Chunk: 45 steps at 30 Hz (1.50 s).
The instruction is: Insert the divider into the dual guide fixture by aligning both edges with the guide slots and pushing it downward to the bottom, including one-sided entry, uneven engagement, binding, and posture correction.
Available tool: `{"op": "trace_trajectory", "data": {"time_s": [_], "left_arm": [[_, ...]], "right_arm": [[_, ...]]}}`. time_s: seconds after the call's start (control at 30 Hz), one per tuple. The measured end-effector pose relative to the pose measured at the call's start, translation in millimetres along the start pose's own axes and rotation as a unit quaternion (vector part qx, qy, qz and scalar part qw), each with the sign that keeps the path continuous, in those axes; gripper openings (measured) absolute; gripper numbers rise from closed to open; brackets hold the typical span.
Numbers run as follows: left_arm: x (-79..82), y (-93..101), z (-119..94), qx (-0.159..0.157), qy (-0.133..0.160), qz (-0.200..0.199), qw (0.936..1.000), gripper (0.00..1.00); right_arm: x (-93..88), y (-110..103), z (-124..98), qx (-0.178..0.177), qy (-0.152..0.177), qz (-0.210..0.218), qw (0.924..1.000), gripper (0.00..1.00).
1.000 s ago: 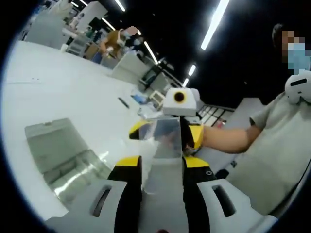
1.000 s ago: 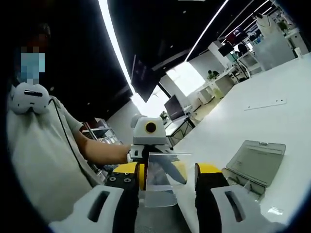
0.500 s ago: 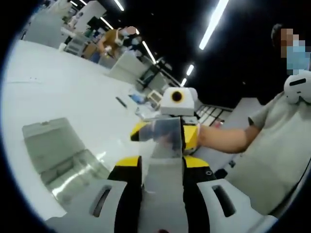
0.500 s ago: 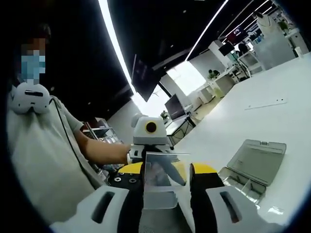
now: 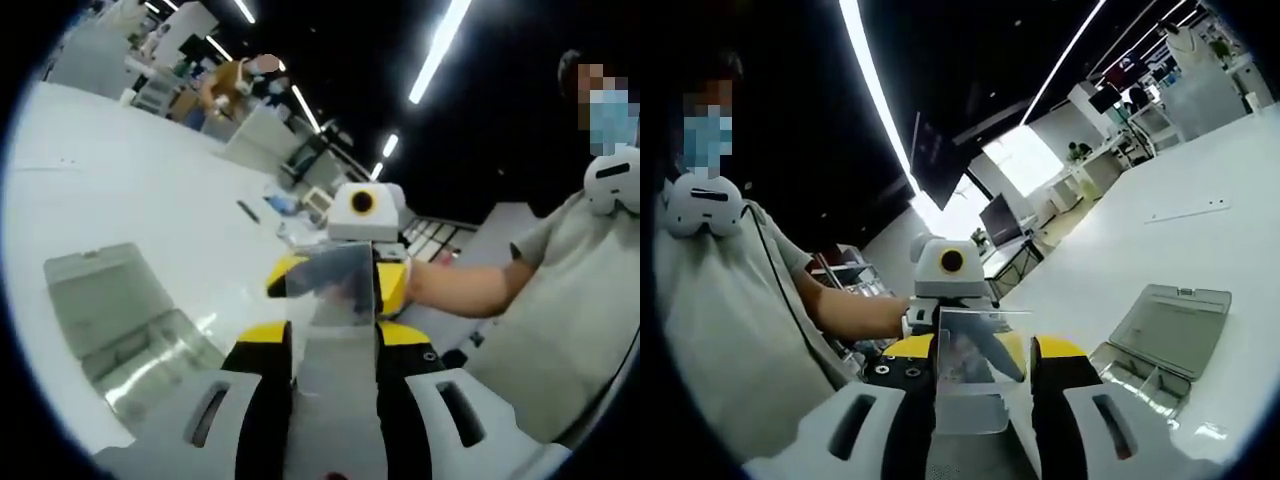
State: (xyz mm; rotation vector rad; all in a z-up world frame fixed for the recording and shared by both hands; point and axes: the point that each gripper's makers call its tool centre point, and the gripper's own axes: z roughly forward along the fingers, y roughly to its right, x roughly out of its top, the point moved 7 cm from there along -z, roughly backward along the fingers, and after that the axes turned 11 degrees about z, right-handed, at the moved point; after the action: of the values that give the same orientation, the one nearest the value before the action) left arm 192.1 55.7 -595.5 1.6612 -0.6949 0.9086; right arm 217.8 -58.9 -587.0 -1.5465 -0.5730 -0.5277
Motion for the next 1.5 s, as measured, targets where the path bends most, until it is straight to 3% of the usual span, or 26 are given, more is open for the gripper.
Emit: {"op": "trace_trajectory", "data": {"time_s": [1.07, 1.33, 1.5], "left_arm": [[-1.3, -1.4, 1, -0.002, 0.005, -0.018, 0.9998, 0.3], [-0.3, -1.1, 1, 0.011, 0.0, 0.007, 0.9999, 0.35], [-5.8, -4.8, 0, 0.046, -0.029, 0.043, 0.9976, 0.37]], "right_arm": [[5.6, -1, 1, -0.004, 0.02, 0.009, 0.9998, 0.31], [8.9, 3, 2, -0.023, 0.024, 0.01, 0.9994, 0.31], [10.8, 9, 4, -0.047, 0.027, 0.017, 0.9984, 0.31]]}}
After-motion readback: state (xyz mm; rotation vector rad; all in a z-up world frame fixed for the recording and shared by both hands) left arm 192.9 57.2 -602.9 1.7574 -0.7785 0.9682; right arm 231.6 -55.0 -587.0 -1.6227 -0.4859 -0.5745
